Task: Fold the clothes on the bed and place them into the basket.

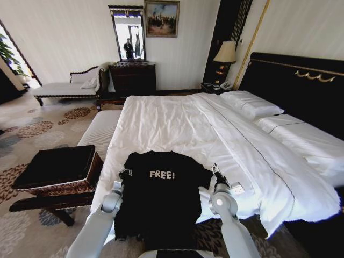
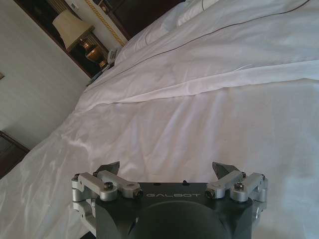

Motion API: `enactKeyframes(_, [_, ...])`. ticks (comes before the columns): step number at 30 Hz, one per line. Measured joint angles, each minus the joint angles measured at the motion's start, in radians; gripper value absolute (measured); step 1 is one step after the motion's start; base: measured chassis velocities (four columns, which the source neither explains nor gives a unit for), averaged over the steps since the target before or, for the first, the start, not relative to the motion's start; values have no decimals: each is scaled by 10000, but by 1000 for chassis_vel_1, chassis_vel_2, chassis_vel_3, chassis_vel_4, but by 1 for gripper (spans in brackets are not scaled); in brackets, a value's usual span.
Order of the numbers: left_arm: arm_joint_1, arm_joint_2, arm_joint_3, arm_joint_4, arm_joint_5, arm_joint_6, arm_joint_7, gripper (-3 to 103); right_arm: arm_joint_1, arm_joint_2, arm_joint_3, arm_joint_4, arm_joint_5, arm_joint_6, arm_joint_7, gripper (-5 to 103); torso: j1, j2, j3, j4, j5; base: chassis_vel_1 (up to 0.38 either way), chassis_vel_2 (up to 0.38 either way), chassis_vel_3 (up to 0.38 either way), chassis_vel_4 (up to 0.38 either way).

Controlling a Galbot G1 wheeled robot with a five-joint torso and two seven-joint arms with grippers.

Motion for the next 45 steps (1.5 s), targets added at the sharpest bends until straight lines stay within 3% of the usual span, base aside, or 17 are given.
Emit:
enactKeyframes(4, [-65, -2, -441, -258, -1026, 306, -164, 0, -3, -3, -68, 5, -4, -1, 6, 100, 0, 0, 0, 0, 2, 0, 0, 0, 0])
enactKeyframes(13, [-171, -44, -987, -164, -1728, 474, -332, 0, -64, -26, -83, 96, -9, -14, 22, 100, 0, 0, 0, 0, 0, 0, 0, 0, 0])
enactKeyframes(28, [-598, -80, -1474, 304, -2366, 678, -610, 0, -165, -119, 50, 187, 9, -15, 16, 100, 0, 0, 0, 0, 1, 0, 0, 0, 0])
enactKeyframes(43, [-727, -213, -1516, 666, -2254, 660, -639, -2, -57, -261, 58, 98, 87, -19, -15, 100, 0, 0, 0, 0, 1, 0, 0, 0, 0])
enactKeyframes(45, [-727, -249, -1517, 637, -2268, 657, -690, 3, -20, -288, 56, 74, 110, -21, -23, 100, 0, 0, 0, 1, 1, 0, 0, 0, 0])
